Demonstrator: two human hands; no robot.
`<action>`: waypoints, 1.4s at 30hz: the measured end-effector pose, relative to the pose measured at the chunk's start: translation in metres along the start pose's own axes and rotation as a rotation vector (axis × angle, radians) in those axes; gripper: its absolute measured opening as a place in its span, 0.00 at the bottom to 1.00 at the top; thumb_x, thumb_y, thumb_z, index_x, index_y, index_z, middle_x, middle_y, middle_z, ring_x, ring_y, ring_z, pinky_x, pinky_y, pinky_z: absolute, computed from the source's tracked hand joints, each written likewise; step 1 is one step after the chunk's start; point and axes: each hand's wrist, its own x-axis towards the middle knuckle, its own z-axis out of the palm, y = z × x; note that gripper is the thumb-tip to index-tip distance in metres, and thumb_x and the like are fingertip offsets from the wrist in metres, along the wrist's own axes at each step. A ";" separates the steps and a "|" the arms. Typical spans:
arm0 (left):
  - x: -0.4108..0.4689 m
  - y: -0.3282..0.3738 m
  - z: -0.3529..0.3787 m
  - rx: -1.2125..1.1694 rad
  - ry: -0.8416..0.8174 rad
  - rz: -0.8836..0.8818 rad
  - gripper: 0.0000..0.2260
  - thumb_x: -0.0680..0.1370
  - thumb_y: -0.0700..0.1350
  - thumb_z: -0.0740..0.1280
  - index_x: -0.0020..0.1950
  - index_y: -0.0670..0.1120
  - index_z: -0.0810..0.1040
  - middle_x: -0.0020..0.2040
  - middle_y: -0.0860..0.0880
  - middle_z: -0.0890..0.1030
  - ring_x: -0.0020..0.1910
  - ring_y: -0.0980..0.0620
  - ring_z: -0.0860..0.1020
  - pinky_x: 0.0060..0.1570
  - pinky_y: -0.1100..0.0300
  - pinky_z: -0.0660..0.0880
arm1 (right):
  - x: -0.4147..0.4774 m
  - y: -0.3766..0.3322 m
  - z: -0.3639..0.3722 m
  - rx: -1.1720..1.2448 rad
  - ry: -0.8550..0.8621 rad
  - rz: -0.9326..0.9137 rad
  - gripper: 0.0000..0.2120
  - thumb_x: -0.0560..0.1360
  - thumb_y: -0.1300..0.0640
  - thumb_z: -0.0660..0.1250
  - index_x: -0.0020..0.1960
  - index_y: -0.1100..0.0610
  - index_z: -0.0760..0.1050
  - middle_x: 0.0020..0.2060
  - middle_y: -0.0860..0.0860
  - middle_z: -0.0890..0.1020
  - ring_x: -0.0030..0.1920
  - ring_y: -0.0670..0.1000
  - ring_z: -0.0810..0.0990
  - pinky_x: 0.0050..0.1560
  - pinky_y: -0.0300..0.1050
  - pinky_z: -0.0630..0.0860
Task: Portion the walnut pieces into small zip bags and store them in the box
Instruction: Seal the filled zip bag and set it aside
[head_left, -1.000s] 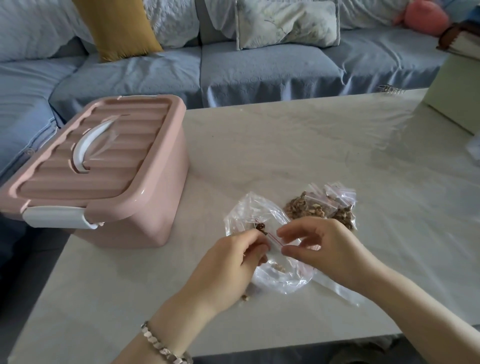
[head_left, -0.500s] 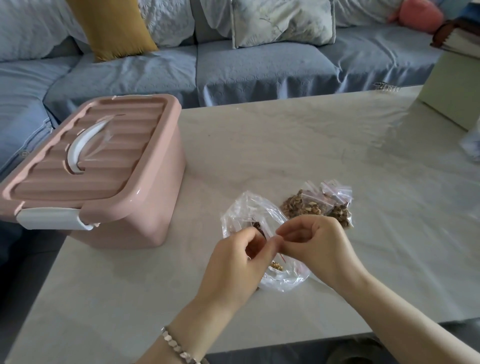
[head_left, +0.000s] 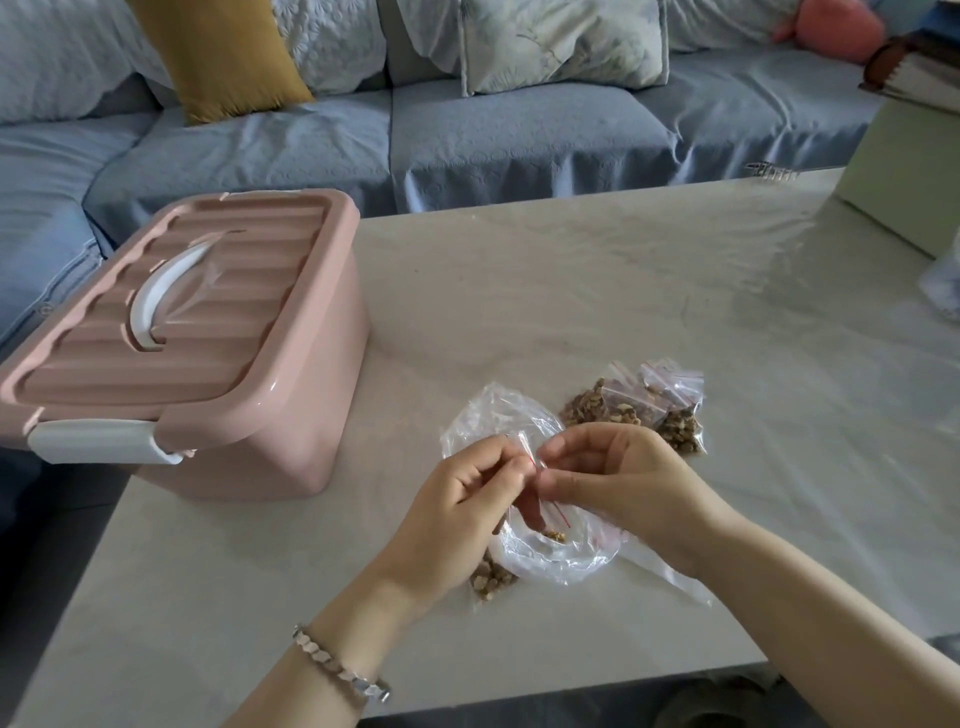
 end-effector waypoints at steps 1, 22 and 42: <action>0.000 0.001 0.000 -0.049 -0.010 0.019 0.11 0.77 0.45 0.59 0.35 0.50 0.74 0.30 0.48 0.78 0.32 0.40 0.72 0.33 0.62 0.67 | 0.001 0.001 -0.002 0.146 -0.079 0.055 0.10 0.63 0.64 0.72 0.43 0.62 0.78 0.33 0.54 0.83 0.34 0.48 0.82 0.37 0.35 0.77; -0.011 -0.001 -0.005 0.737 0.098 0.084 0.20 0.69 0.55 0.71 0.58 0.60 0.68 0.50 0.69 0.69 0.51 0.69 0.67 0.50 0.79 0.62 | 0.002 0.009 0.004 -0.831 0.083 -0.346 0.13 0.74 0.68 0.64 0.50 0.55 0.83 0.45 0.38 0.77 0.42 0.33 0.76 0.43 0.24 0.69; -0.004 -0.032 0.008 1.165 0.398 0.323 0.13 0.62 0.53 0.55 0.44 0.50 0.65 0.36 0.52 0.74 0.36 0.49 0.73 0.37 0.59 0.70 | -0.013 -0.004 0.020 -0.489 -0.140 0.057 0.15 0.75 0.57 0.63 0.58 0.42 0.75 0.40 0.44 0.84 0.42 0.43 0.79 0.54 0.45 0.74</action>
